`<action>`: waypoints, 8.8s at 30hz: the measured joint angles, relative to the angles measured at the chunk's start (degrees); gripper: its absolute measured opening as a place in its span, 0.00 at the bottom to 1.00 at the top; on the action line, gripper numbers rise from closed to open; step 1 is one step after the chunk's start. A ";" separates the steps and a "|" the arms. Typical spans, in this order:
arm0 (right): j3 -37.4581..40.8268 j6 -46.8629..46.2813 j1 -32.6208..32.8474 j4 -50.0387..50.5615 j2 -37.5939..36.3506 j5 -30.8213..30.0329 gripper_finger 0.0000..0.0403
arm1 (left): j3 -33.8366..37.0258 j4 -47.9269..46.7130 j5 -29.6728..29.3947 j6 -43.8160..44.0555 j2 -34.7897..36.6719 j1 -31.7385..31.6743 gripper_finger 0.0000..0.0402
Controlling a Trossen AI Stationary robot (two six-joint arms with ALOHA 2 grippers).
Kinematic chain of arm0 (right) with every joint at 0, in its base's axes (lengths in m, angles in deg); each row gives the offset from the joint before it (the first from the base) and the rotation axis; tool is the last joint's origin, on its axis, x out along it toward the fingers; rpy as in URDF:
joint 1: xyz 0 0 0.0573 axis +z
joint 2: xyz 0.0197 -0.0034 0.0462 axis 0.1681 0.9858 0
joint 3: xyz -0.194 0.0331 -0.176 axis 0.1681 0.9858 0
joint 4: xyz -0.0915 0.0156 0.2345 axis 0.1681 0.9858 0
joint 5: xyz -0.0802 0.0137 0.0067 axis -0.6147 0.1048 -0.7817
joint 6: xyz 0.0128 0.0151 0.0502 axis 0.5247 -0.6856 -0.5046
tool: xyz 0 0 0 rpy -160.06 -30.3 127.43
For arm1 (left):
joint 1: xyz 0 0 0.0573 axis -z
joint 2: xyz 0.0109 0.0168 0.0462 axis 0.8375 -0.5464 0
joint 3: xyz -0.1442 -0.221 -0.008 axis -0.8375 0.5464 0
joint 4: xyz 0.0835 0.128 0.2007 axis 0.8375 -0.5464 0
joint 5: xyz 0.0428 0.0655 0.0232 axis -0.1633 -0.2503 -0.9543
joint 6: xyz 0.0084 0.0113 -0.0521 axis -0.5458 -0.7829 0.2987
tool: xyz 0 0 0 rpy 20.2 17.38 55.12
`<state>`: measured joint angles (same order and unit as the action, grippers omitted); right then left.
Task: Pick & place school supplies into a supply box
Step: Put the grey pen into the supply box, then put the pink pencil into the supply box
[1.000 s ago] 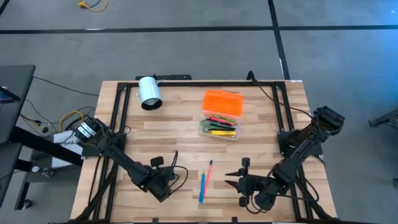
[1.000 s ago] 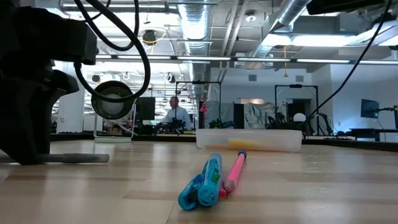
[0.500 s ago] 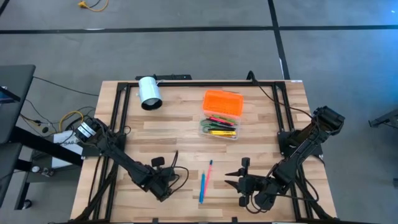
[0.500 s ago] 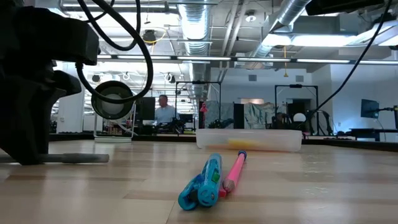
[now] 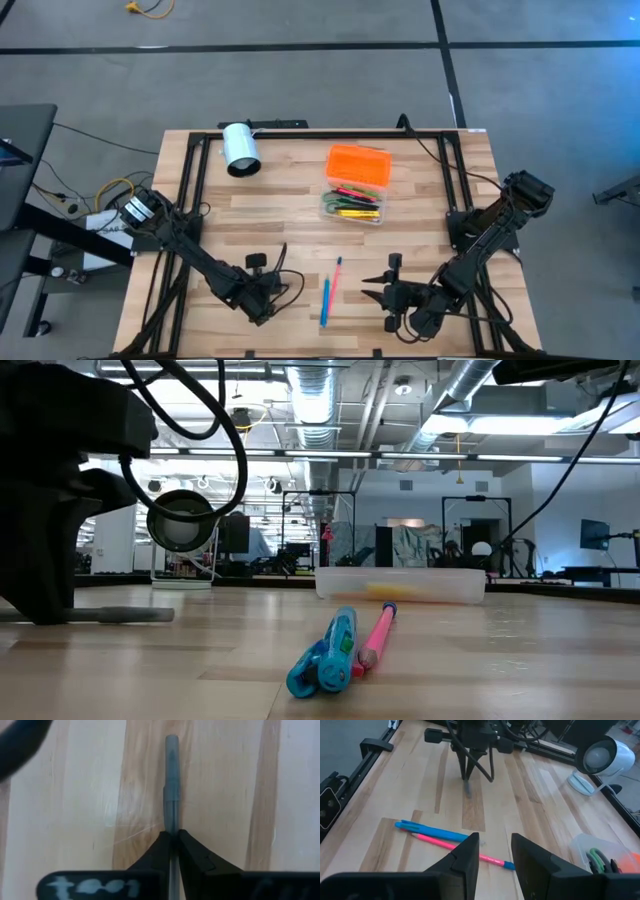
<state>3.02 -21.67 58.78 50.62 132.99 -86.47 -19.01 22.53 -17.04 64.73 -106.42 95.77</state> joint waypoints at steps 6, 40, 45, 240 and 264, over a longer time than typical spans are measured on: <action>0.00 -0.02 0.00 0.01 0.00 0.00 0.27 | 0.05 0.48 -0.82 -5.43 -0.04 0.63 0.01; 5.35 -10.31 3.74 -0.15 0.00 -1.49 0.27 | -4.51 5.63 -31.44 -18.65 -0.63 -1.24 0.00; 8.90 -16.97 5.35 -0.15 0.00 -4.23 0.27 | -5.55 12.28 -31.93 -28.23 -0.58 -6.41 0.00; 0.85 -1.47 -22.97 10.76 14.25 13.28 0.27 | 1.00 34.81 -30.79 -30.04 -2.64 5.35 0.48; 1.14 0.58 -33.87 14.35 13.73 16.15 0.27 | 1.00 34.71 -31.91 -26.63 -2.97 7.94 0.48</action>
<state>4.15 -21.09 24.90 64.97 146.71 -70.32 -18.00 57.24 -48.95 38.10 -109.39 103.71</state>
